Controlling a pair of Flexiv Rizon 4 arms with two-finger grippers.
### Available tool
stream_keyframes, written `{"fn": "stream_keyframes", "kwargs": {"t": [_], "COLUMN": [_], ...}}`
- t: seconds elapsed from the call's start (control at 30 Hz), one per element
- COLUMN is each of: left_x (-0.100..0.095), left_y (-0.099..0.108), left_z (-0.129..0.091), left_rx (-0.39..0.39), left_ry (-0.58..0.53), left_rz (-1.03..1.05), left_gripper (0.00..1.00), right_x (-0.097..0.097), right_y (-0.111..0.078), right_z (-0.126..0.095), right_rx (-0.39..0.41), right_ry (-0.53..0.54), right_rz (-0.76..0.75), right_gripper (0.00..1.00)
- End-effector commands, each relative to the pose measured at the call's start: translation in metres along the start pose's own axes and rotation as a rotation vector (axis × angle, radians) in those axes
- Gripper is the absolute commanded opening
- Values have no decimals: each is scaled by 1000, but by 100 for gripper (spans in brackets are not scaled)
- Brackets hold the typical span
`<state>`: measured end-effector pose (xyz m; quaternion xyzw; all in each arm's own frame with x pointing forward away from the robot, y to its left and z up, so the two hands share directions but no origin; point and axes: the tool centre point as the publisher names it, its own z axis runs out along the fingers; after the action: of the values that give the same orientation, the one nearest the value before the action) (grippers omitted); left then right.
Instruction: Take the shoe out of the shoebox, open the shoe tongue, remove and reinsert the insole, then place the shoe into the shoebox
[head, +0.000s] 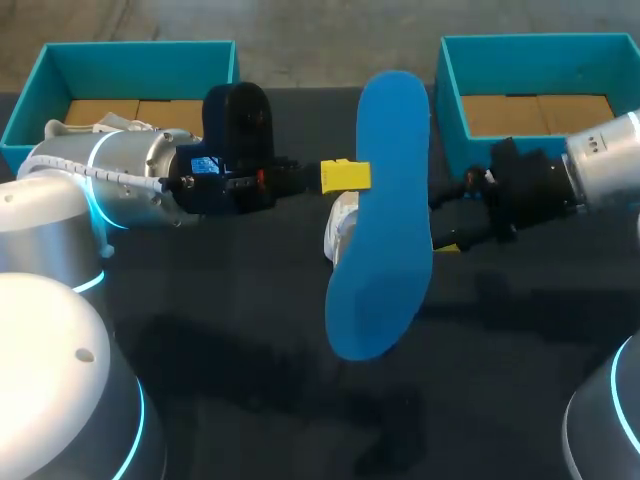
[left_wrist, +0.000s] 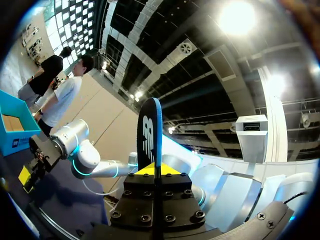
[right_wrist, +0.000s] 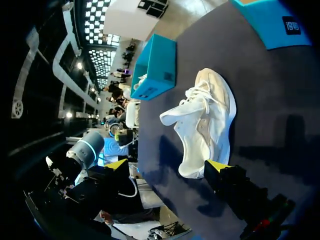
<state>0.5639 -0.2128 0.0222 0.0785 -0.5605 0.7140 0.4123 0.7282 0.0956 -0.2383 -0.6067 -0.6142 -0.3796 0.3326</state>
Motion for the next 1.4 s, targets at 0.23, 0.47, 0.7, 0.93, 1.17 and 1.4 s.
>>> {"fn": "stream_keyframes", "kwargs": {"t": [0.23,0.47,0.7,0.93,1.17,1.4], "left_x": [-3,-11,-21,-34,-42,-42], "left_y": [2,-8,-17,-20,-7,-7], "left_z": [-6,-24,-41,-50,-52,-52], "left_rx": [-31,-67,-232,-419,-564,-564], "left_ry": [-1,-8,-21,-24,21,21], "left_rz": [50,223,451,796,1102,1102], "left_gripper": [0,0,0,0,0,0], "right_x": [7,34,43,44,54,58], "right_y": [-3,-1,-1,-4,-5,-6], "right_z": [-4,-16,-19,-21,-20,-20], "right_rx": [-47,-54,-71,-91,-92,-89], "right_ry": [66,187,231,263,331,336], "right_rz": [28,50,52,42,34,26], "right_gripper": [100,100,100,100,100,100]}}
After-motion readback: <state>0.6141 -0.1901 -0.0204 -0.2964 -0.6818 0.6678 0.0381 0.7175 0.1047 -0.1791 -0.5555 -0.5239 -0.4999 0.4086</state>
